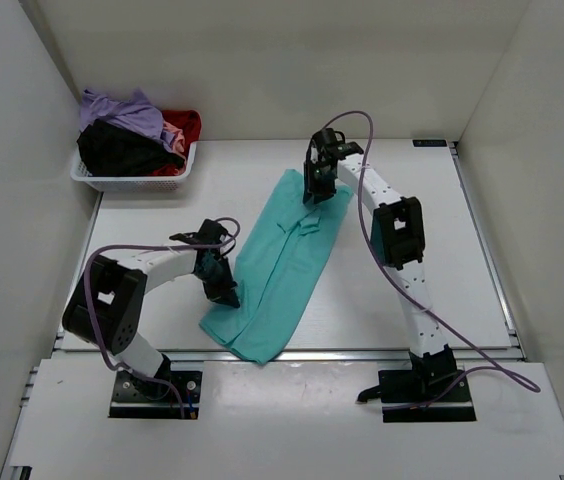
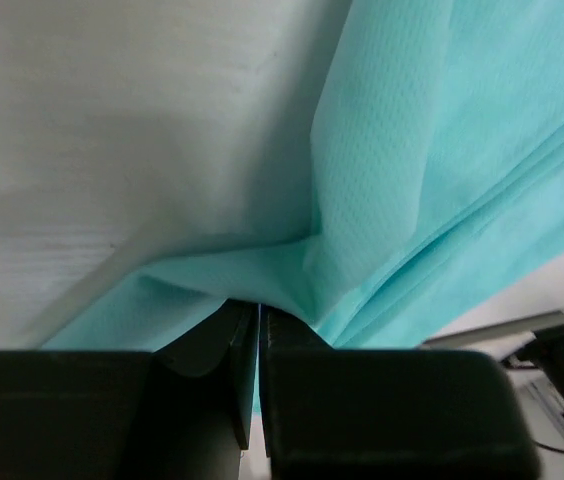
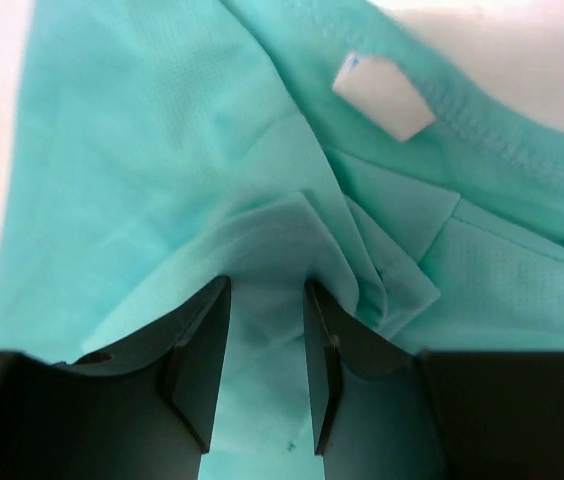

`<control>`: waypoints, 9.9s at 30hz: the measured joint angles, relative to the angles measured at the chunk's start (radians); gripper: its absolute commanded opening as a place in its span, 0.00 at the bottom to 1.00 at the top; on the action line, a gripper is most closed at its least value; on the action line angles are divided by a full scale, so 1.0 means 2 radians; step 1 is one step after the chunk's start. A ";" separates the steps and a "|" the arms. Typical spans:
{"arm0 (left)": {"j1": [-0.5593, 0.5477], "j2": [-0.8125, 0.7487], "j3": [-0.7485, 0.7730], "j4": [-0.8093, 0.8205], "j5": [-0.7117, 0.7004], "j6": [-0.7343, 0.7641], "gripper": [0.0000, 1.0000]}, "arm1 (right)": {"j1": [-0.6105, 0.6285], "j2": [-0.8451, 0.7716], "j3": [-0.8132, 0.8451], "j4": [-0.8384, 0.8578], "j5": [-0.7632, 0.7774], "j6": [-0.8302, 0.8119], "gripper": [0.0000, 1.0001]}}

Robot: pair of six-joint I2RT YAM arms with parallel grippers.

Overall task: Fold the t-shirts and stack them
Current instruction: Rotate the tshirt 90 degrees, then grab the bottom of the folded rectangular tshirt with both arms, then fold the folded rectangular tshirt in 1/3 of the way, then grab one side of the 2/3 rectangular tshirt with both arms

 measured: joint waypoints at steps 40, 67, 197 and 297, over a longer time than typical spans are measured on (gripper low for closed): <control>0.016 0.448 0.637 -0.013 0.010 0.107 0.13 | 0.220 -0.374 -0.610 0.254 -0.174 0.025 0.36; 0.093 0.601 0.911 -0.070 0.026 0.017 0.36 | 0.089 -0.330 -0.548 0.189 -0.134 -0.076 0.71; 0.092 0.061 -0.036 0.257 0.115 -0.170 0.19 | 0.004 -0.371 -0.539 0.069 -0.114 0.035 0.59; 0.058 -0.286 -0.097 -0.025 0.106 -0.131 0.00 | 0.042 -0.502 -0.672 0.023 -0.284 0.080 0.00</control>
